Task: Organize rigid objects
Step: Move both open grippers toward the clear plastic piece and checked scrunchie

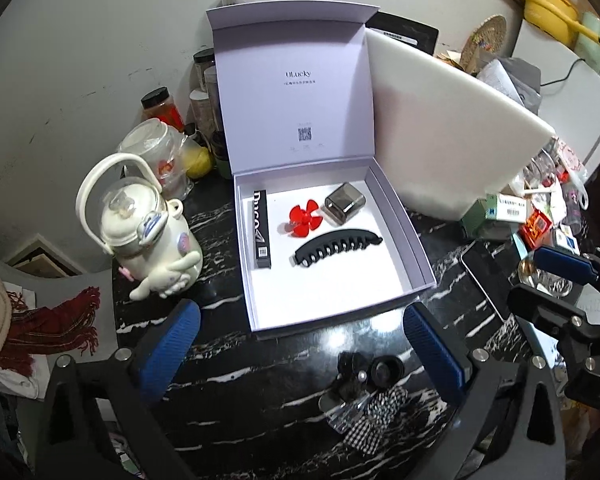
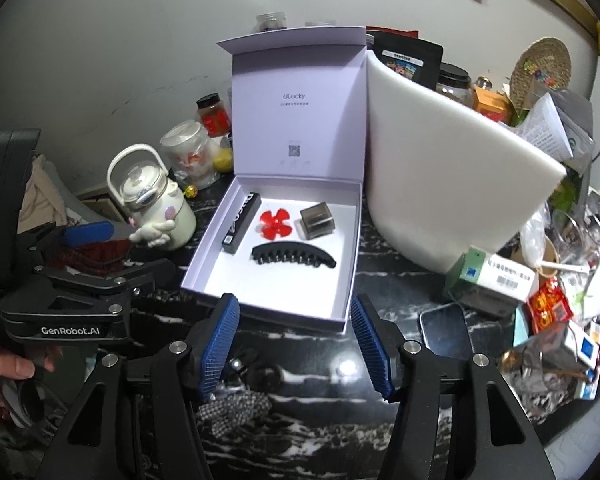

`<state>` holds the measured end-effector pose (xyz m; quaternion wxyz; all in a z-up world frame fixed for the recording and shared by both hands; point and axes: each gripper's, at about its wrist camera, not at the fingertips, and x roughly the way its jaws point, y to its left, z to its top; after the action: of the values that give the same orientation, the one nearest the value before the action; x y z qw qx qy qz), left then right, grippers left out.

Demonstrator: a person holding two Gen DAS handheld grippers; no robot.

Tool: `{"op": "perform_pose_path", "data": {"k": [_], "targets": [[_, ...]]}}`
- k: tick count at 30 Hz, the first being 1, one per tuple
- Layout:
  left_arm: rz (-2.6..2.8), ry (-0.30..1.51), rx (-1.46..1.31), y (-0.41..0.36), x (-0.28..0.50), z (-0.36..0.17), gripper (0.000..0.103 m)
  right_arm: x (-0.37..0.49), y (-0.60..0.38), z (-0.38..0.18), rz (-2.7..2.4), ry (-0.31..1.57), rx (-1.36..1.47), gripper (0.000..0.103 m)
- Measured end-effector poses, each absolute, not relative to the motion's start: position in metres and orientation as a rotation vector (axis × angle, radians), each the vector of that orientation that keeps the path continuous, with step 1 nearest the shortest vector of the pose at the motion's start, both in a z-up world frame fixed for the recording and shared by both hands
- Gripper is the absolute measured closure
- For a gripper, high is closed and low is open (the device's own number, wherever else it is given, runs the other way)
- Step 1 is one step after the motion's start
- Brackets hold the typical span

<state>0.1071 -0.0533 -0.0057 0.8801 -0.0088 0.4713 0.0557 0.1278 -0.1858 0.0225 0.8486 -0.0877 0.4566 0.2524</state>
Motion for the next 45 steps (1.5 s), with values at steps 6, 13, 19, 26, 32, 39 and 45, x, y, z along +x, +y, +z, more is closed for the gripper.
{"op": "perform_pose_path", "data": {"k": [6, 13, 19, 26, 32, 39, 45], "targets": [[0.103, 1.007, -0.035, -0.056, 0.088, -0.014, 0.0, 0.107, -0.188, 0.018, 0.529, 0.977, -0.185, 0.044], [0.096, 1.041, -0.064, -0.055, 0.062, -0.027, 0.0, 0.084, -0.189, 0.005, 0.524, 1.016, -0.177, 0.044], [0.091, 1.056, -0.089, -0.052, 0.043, -0.036, 0.0, 0.066, -0.19, -0.006, 0.517, 1.046, -0.169, 0.044], [0.095, 1.073, -0.099, -0.048, 0.026, -0.044, 0.0, 0.047, -0.188, -0.018, 0.511, 1.07, -0.162, 0.044], [0.122, 1.098, -0.115, -0.038, 0.016, -0.056, 0.0, 0.036, -0.185, -0.032, 0.506, 1.099, -0.151, 0.044], [0.137, 1.135, -0.128, -0.028, 0.009, -0.076, 0.0, 0.029, -0.178, -0.055, 0.503, 1.149, -0.155, 0.044], [0.13, 1.172, -0.134, -0.021, 0.005, -0.096, 0.0, 0.025, -0.172, -0.078, 0.512, 1.198, -0.151, 0.044]]}}
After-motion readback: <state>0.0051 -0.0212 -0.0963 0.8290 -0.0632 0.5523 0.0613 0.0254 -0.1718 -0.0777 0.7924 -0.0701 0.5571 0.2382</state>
